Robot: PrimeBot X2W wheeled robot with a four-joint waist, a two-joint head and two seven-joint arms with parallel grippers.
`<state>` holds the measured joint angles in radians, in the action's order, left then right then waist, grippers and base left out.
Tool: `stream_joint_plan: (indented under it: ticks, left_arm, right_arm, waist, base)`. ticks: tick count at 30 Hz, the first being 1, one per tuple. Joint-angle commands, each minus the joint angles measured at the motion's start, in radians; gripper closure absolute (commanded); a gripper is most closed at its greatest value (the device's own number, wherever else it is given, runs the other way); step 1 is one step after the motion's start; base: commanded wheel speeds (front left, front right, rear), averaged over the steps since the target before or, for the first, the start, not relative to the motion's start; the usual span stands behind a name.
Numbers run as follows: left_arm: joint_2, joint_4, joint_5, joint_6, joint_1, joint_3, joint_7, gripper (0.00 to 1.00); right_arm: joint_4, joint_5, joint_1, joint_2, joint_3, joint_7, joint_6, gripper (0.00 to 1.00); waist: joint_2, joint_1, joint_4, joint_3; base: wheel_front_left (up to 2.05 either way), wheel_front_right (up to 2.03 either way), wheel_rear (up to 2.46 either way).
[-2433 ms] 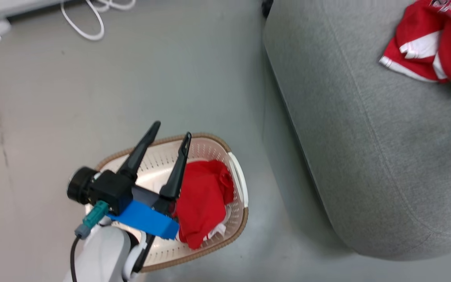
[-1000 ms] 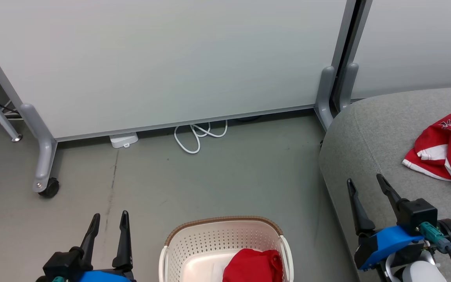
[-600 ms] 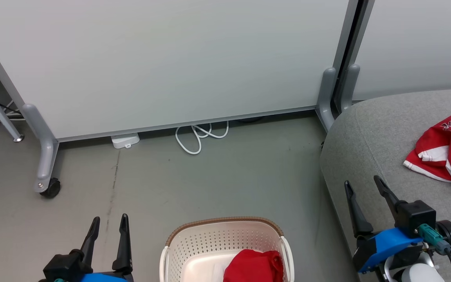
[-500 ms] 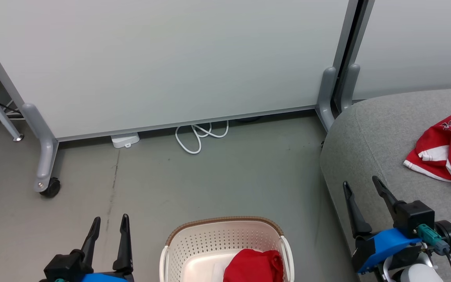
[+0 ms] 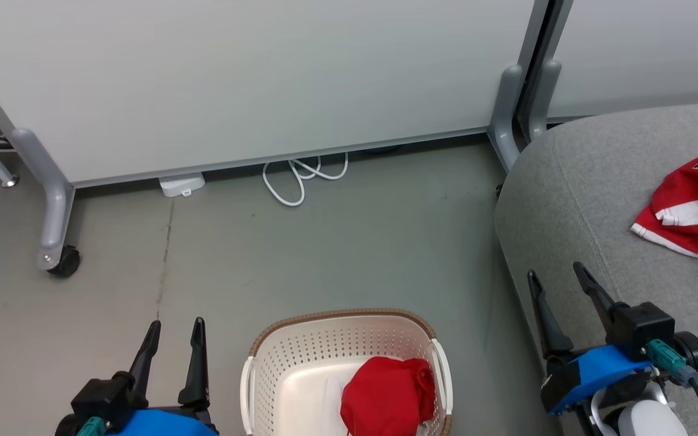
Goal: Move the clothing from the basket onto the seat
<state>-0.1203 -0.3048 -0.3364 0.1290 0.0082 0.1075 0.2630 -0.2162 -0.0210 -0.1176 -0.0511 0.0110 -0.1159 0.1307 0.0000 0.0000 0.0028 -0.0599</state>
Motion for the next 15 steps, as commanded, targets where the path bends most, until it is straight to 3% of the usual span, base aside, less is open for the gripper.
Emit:
stream_joint_plan:
  ticks: [1,15]
  left_arm:
    - [-0.008,0.003,-0.006,0.002,-0.030,0.004,0.003,0.00]
    - [-0.016,-0.029,-0.005,0.002,-0.221,0.109,0.003,0.00]
  right_arm:
    - [0.013,-0.010,-0.030,0.001,-0.008,-0.002,0.000,0.00]
    - [0.073,-0.011,-0.186,0.000,-0.048,-0.022,0.000,0.00]
  waist:
    - [0.0000,0.0000,-0.013,-0.052]
    - [0.0000,0.0000,-0.077,-0.360]
  base:
    - [0.00,0.00,0.00]
    - [0.00,0.00,0.00]
